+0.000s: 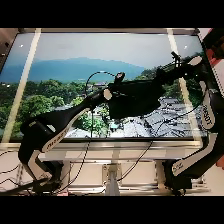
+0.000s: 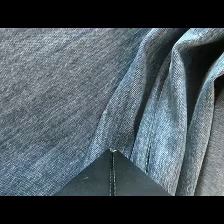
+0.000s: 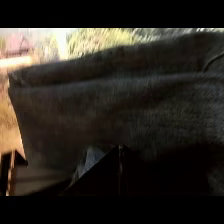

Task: Fold the clothes and pants, and hang the long-sleeved shirts on hangers.

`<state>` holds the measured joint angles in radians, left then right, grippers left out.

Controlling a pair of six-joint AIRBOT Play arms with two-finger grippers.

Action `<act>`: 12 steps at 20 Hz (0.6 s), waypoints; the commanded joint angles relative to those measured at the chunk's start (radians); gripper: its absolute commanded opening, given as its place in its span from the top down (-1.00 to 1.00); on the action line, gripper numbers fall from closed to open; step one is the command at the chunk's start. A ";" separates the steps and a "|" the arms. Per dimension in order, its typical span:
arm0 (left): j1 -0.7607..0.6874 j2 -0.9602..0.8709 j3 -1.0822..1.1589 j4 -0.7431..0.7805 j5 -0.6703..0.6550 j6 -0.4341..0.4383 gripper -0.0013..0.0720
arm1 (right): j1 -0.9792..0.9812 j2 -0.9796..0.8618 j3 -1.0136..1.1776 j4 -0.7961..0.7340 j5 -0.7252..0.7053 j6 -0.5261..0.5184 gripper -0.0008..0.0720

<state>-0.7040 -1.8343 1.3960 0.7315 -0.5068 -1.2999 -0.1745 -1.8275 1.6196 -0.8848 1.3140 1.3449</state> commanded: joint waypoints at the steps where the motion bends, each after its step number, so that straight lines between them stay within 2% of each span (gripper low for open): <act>1: 0.030 0.005 0.001 0.001 -0.029 0.006 0.93 | -0.006 -0.028 0.000 0.034 0.301 -0.113 0.85; 4: 0.068 0.048 0.001 0.001 -0.029 0.006 0.93 | -0.028 -0.024 0.000 -0.002 0.486 -0.125 0.85; 9: 0.141 0.177 0.001 0.002 0.000 0.006 0.92 | -0.053 0.068 -0.007 -0.346 0.528 -0.123 0.85; 12: 0.174 0.235 0.001 0.002 0.014 0.006 0.92 | -0.086 0.138 -0.041 -0.409 0.527 -0.124 0.85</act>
<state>-0.5632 -1.6550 1.3956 0.7330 -0.5102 -1.2942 -0.2363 -1.7454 1.5997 -1.1702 1.8114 1.2263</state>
